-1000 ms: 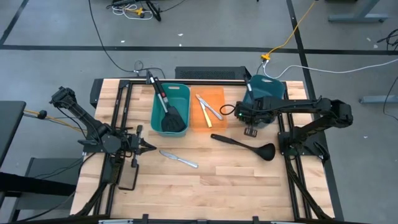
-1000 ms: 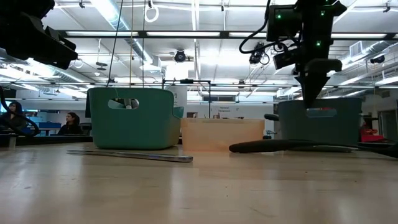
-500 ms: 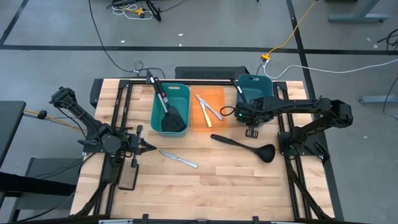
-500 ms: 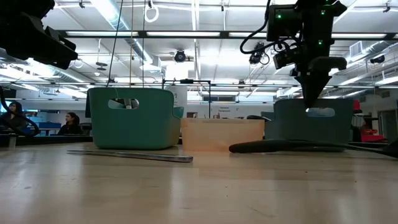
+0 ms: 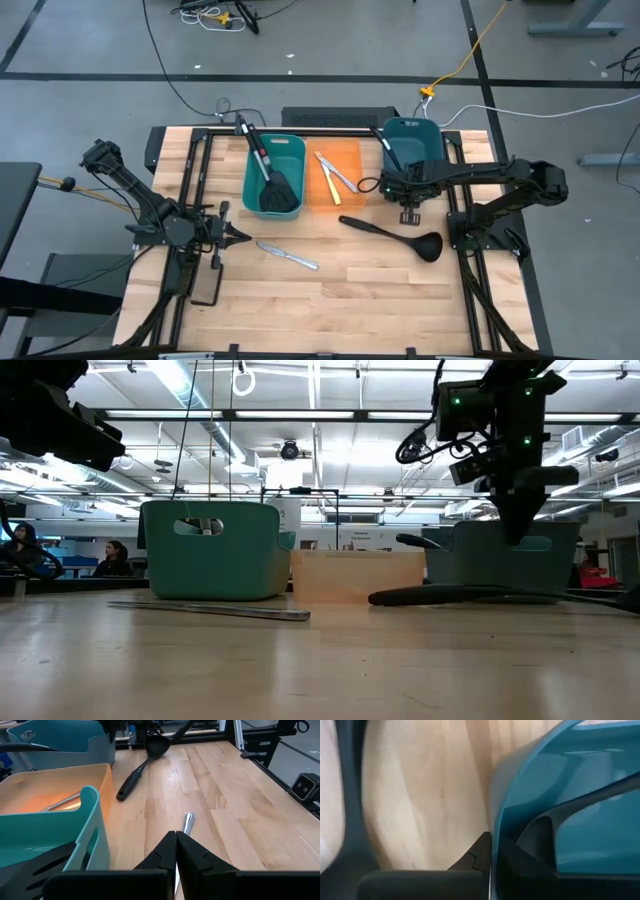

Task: Pick & Place Kitchen Items
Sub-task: Adjust the blue bin, then put the black serving spoon into the blue bin

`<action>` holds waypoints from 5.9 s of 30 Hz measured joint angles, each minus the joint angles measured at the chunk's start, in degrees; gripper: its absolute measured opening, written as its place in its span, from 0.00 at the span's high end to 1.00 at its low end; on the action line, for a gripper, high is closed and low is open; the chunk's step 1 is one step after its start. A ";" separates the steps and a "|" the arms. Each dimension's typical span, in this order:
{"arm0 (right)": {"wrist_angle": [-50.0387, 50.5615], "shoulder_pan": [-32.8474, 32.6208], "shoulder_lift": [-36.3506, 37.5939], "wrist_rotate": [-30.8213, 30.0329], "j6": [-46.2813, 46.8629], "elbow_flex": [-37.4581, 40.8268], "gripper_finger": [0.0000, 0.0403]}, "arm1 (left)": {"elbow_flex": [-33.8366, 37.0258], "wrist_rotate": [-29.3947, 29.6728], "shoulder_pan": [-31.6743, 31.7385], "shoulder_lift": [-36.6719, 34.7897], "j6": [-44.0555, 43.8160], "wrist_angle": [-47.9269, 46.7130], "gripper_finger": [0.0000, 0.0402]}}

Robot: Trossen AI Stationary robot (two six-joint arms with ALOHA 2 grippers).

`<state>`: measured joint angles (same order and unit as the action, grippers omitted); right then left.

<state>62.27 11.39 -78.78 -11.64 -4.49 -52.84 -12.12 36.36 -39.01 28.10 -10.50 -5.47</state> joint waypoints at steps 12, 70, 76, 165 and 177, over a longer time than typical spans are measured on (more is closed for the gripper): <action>0.30 0.05 -0.11 -3.76 0.76 0.13 0.93 | 0.00 0.00 -0.02 0.00 0.00 0.01 0.97; -19.59 -27.00 -14.63 -5.04 31.95 -3.72 0.61 | 0.00 0.02 -0.01 -0.02 -0.21 0.21 0.97; -19.38 -26.77 -17.36 -7.55 32.54 -3.67 0.45 | 0.00 0.02 -0.01 -0.02 -0.22 0.19 0.97; -51.43 -28.12 51.29 -12.38 21.55 27.82 0.82 | -0.01 0.02 -0.02 -0.02 -0.42 0.16 0.97; -52.79 -28.12 61.65 -13.93 21.76 34.28 0.82 | -0.02 0.02 -0.01 -0.01 -0.42 0.15 0.97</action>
<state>9.48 -16.73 -17.13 -25.57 17.27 -18.56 -12.14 36.38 -39.02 28.09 -10.92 -5.32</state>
